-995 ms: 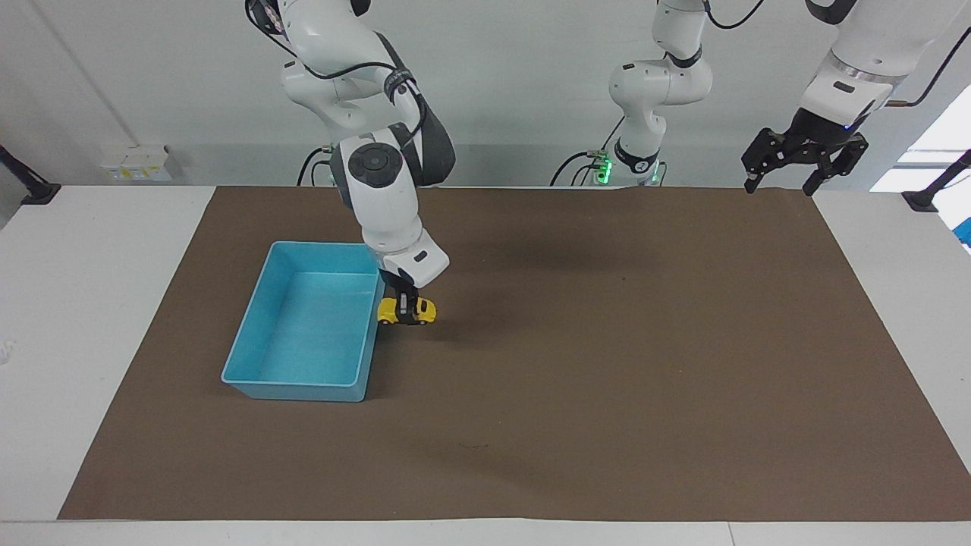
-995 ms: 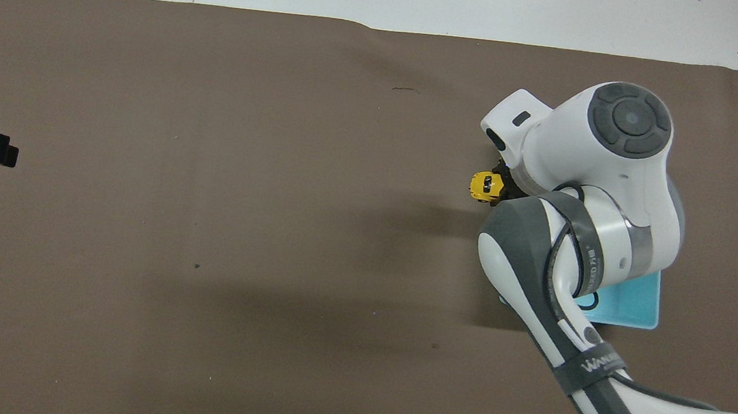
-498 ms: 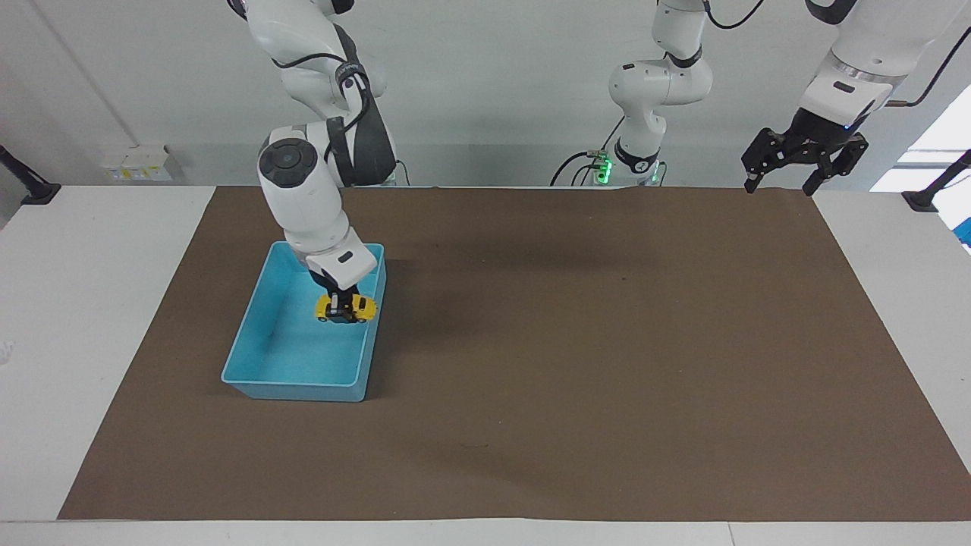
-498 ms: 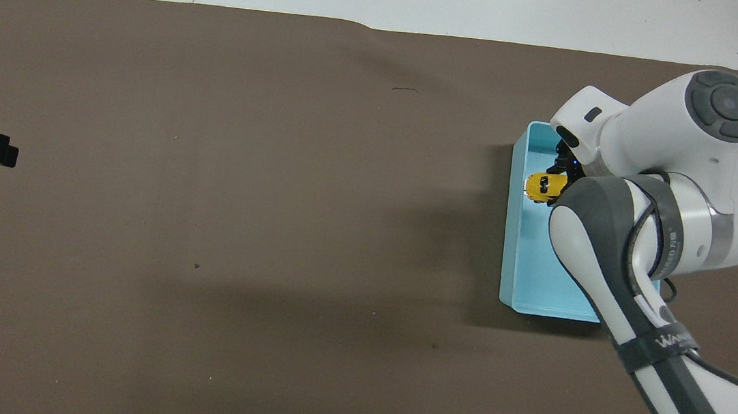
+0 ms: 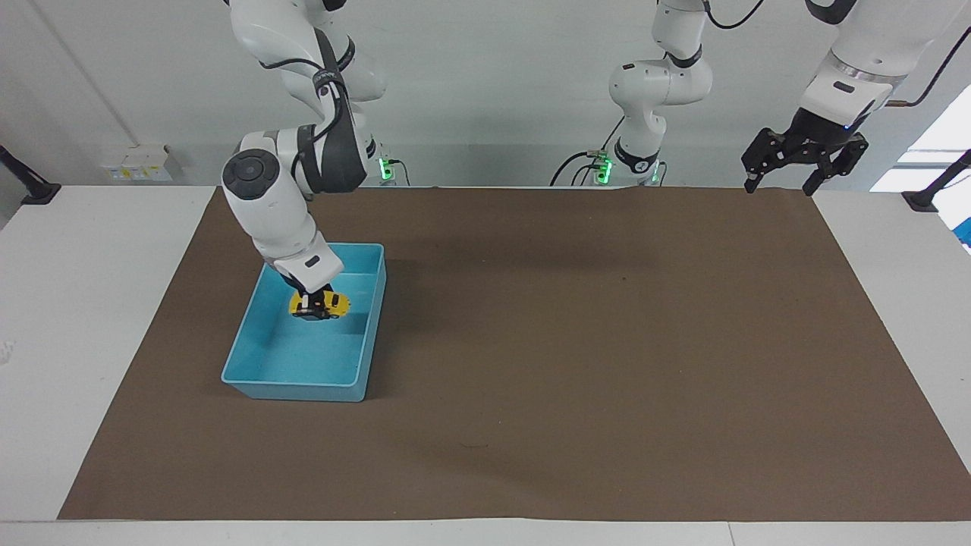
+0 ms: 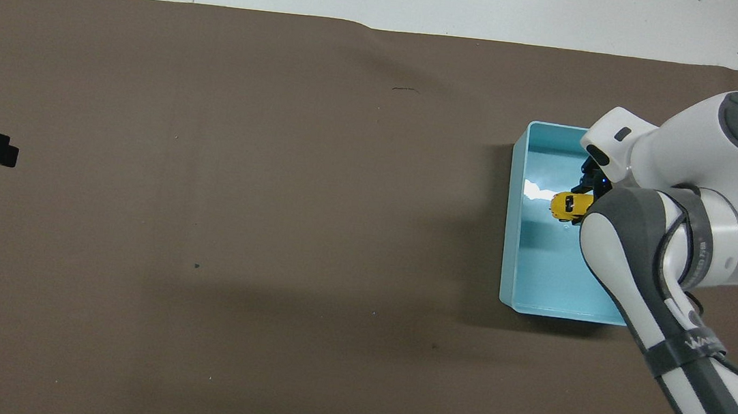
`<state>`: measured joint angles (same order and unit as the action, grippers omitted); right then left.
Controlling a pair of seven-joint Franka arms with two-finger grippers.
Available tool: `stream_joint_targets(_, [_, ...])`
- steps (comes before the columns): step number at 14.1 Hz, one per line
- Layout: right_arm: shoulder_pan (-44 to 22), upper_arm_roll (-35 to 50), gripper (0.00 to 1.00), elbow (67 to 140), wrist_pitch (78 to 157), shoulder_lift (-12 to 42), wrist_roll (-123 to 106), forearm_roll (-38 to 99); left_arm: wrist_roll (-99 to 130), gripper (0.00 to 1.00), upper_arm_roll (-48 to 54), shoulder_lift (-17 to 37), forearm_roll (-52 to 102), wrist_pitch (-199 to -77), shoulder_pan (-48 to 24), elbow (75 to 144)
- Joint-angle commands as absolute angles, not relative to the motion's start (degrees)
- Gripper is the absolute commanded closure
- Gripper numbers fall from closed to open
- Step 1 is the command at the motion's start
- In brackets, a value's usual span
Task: Wind up and store yellow beetle car
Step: 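Lower the car into the blue bin and open the right gripper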
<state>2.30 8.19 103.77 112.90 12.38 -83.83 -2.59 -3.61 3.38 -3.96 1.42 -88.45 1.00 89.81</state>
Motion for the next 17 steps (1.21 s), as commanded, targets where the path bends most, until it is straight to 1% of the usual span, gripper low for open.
stream_joint_targets(1, [4.0,8.7,1.0,109.0,115.4,8.8,-85.7,-2.3,-4.2,0.0,3.4,-4.9,2.0,-87.7,1.5,90.2])
stream_joint_targets(4, [4.1,8.7,1.0,111.2,117.6,7.9,-86.0,-2.3,-4.2,0.0,3.4,-4.9,2.0,-87.7,1.5,90.2])
stream_joint_targets(10, [4.7,8.7,1.0,114.7,121.3,8.0,-86.1,-2.3,-4.2,0.0,3.4,-4.9,2.0,-87.7,1.4,90.2])
stream_joint_targets(13, [4.9,8.6,1.0,118.6,127.2,8.7,-86.2,-2.3,-4.2,0.0,3.4,-4.9,2.0,-87.7,1.5,90.2])
stream_joint_targets(17, [5.2,8.6,1.0,120.9,130.5,9.3,-86.2,-2.3,-4.2,0.0,3.4,-4.9,2.0,-87.7,1.4,90.2])
